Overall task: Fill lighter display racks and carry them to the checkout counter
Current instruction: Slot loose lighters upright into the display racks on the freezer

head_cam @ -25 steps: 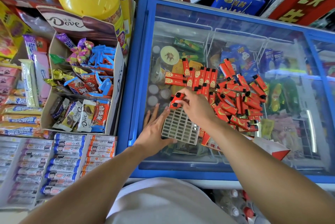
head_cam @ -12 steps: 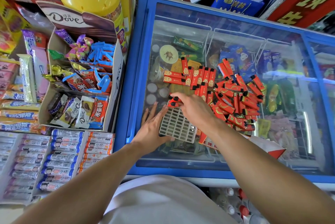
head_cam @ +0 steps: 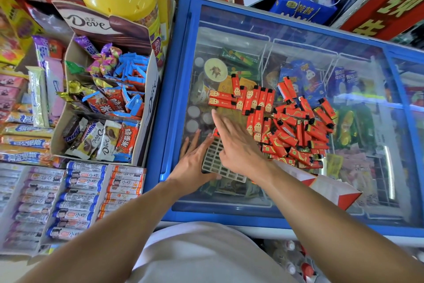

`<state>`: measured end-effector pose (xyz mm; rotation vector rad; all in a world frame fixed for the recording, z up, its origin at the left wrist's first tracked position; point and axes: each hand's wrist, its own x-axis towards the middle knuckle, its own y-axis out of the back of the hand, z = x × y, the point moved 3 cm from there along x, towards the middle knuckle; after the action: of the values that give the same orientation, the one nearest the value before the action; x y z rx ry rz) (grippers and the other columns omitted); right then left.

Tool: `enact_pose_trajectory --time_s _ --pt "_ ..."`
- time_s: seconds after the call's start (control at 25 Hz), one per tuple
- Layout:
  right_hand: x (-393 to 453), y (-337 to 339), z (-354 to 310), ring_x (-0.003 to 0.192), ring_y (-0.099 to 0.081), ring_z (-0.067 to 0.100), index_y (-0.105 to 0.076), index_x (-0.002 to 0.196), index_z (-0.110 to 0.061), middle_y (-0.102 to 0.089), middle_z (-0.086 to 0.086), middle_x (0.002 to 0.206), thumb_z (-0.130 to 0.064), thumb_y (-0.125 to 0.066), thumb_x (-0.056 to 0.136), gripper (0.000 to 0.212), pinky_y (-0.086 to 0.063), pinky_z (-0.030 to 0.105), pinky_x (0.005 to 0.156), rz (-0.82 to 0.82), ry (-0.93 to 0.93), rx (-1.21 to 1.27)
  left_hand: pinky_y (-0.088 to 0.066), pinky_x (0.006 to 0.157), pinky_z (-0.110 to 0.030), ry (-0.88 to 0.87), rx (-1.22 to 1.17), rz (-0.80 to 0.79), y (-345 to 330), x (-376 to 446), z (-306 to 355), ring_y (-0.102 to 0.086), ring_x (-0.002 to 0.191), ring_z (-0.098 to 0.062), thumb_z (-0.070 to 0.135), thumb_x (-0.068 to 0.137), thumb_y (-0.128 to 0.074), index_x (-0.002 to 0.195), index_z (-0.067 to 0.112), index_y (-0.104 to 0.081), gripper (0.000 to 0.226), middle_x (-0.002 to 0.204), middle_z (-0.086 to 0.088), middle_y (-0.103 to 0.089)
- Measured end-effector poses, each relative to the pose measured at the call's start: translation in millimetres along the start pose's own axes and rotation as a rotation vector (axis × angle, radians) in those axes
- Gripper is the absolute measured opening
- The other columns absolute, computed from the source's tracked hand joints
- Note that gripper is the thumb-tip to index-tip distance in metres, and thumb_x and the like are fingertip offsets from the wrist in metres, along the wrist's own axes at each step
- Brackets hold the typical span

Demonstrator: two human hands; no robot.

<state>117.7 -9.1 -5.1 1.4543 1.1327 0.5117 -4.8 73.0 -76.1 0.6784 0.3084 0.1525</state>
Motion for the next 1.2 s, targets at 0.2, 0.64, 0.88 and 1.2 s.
enact_pose_trajectory --time_s 0.2,0.64,0.88,1.2 --pt "5.8 15.7 -7.5 0.151 0.002 0.006 0.008 0.159 -0.028 0.001 -0.007 0.167 -0.007 -0.05 0.094 0.09 0.005 0.029 0.121 0.01 -0.021 0.37 0.015 0.124 -0.039 0.011 -0.007 -0.018 0.5 -0.5 0.8 0.029 0.149 -0.002 0.048 0.08 -0.079 0.162 0.026 -0.007 0.111 0.162 0.017 0.002" --pt "58.9 15.3 39.6 0.116 -0.057 0.023 -0.055 0.132 -0.011 -0.057 0.008 0.126 0.018 -0.053 0.085 0.054 -0.047 0.036 0.099 -0.161 -0.184 0.152 0.024 0.118 -0.028 0.009 0.003 -0.031 0.3 0.1 0.9 0.029 0.148 -0.001 0.049 0.083 -0.077 0.162 0.027 -0.004 0.109 0.162 0.019 0.0" --pt "46.3 10.7 46.2 0.107 -0.057 0.022 -0.058 0.125 -0.012 -0.053 0.003 0.116 0.004 -0.059 0.091 0.037 -0.047 0.035 0.094 -0.118 -0.183 0.153 0.029 0.114 -0.023 0.005 0.034 -0.036 -2.7 0.1 -2.6 0.03 0.148 -0.002 0.052 0.083 -0.076 0.163 0.024 -0.003 0.112 0.165 0.015 -0.001" --pt "0.0 -0.5 44.3 0.062 -0.066 0.015 -0.045 0.122 -0.025 -0.07 -0.003 0.087 -0.026 -0.061 0.099 0.028 -0.057 0.041 0.053 0.151 -0.301 0.459 0.03 0.113 -0.022 -0.004 0.033 -0.036 -2.2 0.5 -2.1 0.032 0.146 0.0 0.052 0.082 -0.077 0.162 0.025 -0.001 0.113 0.164 0.016 0.0"
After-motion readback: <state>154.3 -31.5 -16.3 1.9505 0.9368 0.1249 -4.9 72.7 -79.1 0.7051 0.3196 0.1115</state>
